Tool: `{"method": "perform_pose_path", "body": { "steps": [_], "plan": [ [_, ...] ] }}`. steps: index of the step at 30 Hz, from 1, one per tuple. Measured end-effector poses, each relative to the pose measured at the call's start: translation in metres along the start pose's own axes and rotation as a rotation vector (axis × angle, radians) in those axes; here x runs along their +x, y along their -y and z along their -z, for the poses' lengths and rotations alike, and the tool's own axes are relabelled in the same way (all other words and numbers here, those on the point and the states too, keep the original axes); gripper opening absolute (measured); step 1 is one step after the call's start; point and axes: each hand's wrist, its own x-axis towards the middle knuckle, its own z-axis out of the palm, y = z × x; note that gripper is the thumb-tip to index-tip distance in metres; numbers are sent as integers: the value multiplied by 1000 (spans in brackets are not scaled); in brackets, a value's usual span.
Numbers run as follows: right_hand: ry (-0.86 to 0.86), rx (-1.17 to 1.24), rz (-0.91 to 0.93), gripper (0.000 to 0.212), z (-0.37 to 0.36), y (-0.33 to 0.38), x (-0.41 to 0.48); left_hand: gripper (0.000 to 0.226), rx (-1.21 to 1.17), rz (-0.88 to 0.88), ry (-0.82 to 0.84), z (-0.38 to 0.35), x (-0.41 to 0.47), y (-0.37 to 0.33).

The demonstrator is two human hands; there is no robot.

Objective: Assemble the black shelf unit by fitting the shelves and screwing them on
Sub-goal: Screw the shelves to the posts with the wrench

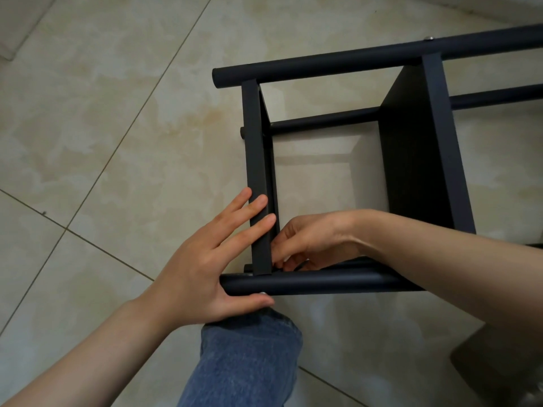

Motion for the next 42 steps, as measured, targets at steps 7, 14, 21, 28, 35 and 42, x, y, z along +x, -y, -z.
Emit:
{"method": "perform_pose_path", "body": {
  "steps": [7,14,21,28,35,42],
  "plan": [
    [-32,-42,31,9,5,1,-5,89,5,-11,-1,-1,-1,2],
    [-52,-52,12,16,1,-1,0,89,-3,-15,-11,-3,0,2],
    [-43,-39,22,9,4,-1,-5,89,8,-15,-8,-2,-1,1],
    [-67,-71,38,27,-2,1,0,88,7,-13,-8,-3,-1,1],
    [-54,-63,41,11,2,1,-6,88,0,-7,-8,-2,-1,1],
    [-37,-18,62,17,1,-1,-2,88,9,-4,-8,-2,0,0]
  ]
}}
